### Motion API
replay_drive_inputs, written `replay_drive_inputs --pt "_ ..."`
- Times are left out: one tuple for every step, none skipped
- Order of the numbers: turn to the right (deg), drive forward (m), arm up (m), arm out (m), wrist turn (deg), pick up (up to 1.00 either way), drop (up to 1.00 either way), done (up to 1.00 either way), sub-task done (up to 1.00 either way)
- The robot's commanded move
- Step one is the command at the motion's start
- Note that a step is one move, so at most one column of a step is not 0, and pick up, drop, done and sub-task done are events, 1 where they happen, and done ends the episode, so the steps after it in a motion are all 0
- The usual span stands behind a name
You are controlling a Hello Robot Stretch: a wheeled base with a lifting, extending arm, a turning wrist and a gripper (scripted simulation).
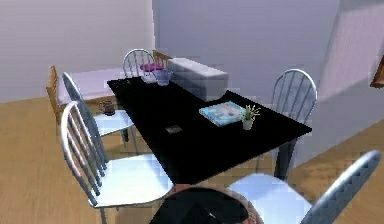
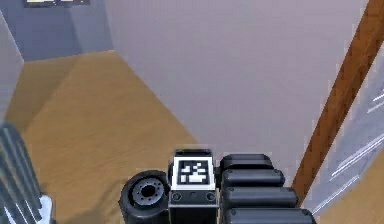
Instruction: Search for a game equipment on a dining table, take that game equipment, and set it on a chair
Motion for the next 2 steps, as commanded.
replay_drive_inputs --pt "6.0 0.00 0.00 0.00 0.0 0.00 0.00 0.00 0.00" --pt "0.0 0.25 0.00 0.00 0.0 0.00 0.00 0.00 0.00"
